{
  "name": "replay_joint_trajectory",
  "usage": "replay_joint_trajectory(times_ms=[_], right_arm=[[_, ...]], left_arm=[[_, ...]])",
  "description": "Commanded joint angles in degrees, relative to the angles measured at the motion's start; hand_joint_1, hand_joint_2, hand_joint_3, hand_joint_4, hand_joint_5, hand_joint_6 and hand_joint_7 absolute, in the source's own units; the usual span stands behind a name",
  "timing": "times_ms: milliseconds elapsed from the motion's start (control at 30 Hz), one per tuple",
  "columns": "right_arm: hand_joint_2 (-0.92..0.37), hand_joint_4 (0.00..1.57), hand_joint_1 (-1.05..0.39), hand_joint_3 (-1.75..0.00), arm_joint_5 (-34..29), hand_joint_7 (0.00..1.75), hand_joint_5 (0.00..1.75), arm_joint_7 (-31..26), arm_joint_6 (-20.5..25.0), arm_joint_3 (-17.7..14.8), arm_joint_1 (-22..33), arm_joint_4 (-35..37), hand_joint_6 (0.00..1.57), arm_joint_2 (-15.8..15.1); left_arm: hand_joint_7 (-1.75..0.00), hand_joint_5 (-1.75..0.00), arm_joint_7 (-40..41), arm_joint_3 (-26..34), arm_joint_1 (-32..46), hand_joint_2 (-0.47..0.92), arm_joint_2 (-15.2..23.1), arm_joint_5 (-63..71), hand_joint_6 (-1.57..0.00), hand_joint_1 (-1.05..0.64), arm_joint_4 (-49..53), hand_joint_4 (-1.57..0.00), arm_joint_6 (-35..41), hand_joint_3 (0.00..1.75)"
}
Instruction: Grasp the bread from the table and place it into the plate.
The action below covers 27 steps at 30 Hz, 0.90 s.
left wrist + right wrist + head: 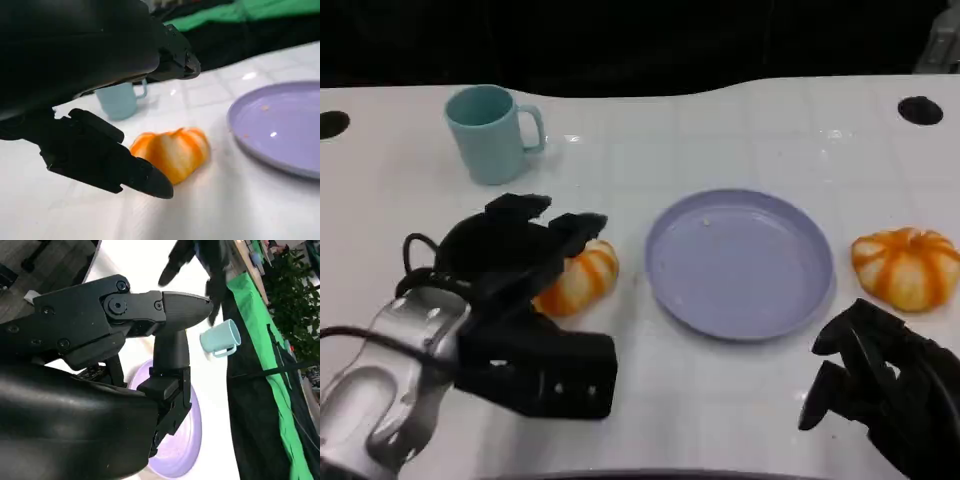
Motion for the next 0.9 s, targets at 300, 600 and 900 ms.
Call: replay_joint_trajectory(times_ms=[300,600,900], right_arm=[[-0.92,0.63,-0.45,-0.35,0.8,1.59,1.75,-0.8,1.4,-1.0,0.5,-1.6,0.50,-0.4],[-0.92,0.64,-0.45,-0.37,0.9,1.60,1.75,0.5,0.3,-1.1,0.7,-1.2,0.49,-0.6],[-0.92,0.64,-0.46,-0.36,1.0,1.59,1.75,0.0,0.8,-1.2,0.9,-1.7,0.49,-0.5]], left_arm=[[0.00,-0.24,4.3,-4.3,-13.1,0.78,-6.6,-1.0,-0.20,-0.46,25.5,-0.01,2.6,0.01],[0.00,-0.21,6.1,-5.9,-19.7,0.79,-11.0,-3.7,-0.19,-0.45,39.4,0.00,4.2,0.00],[0.00,-0.21,8.7,-7.3,-25.0,0.79,-14.0,-6.3,-0.20,-0.45,51.9,-0.01,2.0,0.00]])
